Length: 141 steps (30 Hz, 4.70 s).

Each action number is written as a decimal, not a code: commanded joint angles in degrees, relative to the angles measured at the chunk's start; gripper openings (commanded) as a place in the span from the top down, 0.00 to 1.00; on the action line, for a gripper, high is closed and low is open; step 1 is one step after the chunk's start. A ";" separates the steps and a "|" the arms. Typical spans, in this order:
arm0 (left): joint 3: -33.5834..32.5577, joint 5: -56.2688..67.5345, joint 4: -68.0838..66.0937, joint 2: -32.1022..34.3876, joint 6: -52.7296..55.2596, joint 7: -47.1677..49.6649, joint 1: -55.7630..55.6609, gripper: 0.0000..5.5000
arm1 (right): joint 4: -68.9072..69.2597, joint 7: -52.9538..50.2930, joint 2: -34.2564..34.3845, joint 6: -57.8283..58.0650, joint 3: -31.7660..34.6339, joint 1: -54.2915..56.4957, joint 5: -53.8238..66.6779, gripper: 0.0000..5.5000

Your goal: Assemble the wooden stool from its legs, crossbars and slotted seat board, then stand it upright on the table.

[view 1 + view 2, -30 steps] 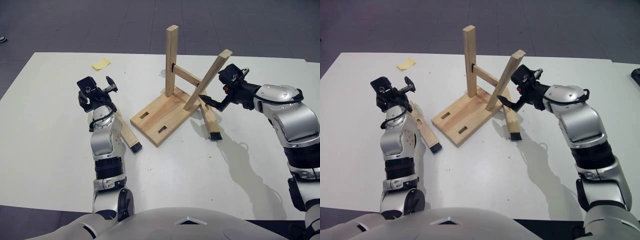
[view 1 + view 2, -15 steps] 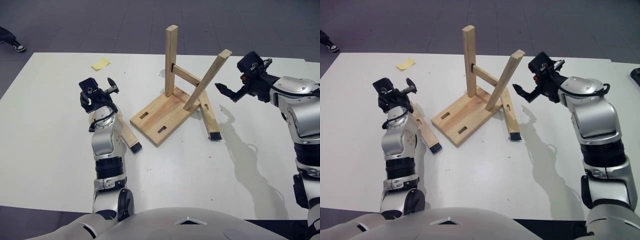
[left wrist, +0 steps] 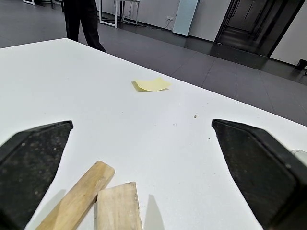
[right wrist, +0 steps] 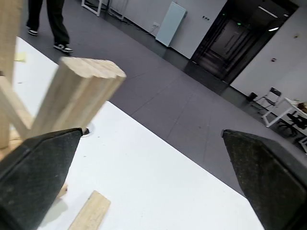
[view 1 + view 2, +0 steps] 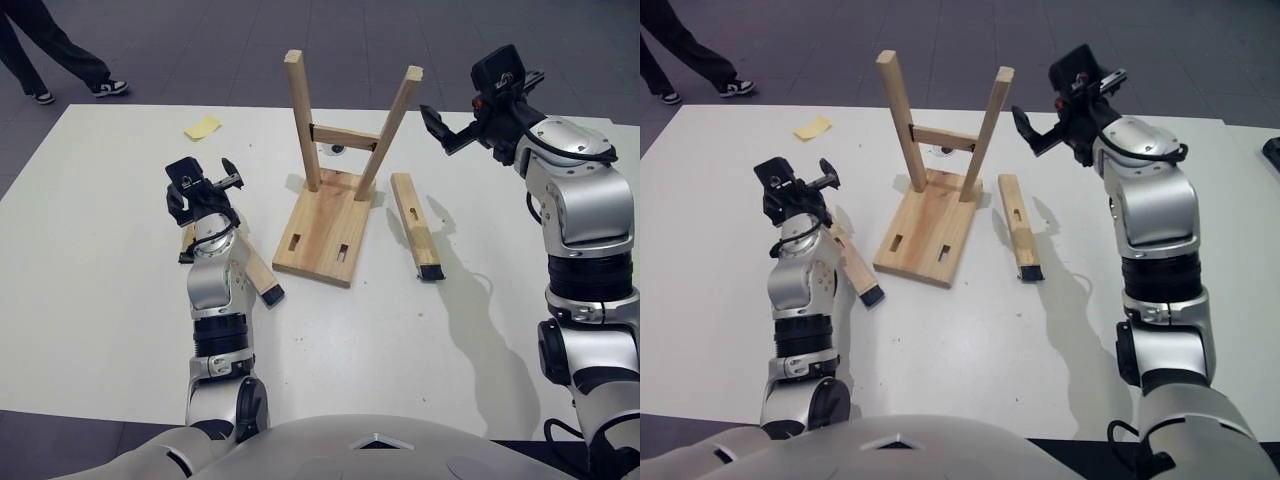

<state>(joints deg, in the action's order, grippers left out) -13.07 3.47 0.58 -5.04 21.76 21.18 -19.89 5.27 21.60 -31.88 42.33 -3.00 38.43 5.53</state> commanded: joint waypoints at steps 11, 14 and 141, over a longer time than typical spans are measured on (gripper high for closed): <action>-1.64 0.47 4.50 23.25 9.98 -20.71 6.05 0.02 | 15.56 6.28 1.65 12.14 -0.46 -12.47 7.70 0.02; -0.85 2.80 3.05 27.29 13.78 -27.92 7.42 0.02 | 17.60 4.49 3.03 13.62 -0.11 -14.68 8.06 0.02; 15.13 11.49 13.52 24.76 -6.71 -49.31 -7.39 0.76 | -5.72 -2.71 30.50 -3.05 11.17 9.74 44.54 0.54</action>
<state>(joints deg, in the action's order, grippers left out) 1.93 15.67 14.26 19.25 15.13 -27.81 -27.19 -1.03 18.48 -0.95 39.26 7.57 48.41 50.15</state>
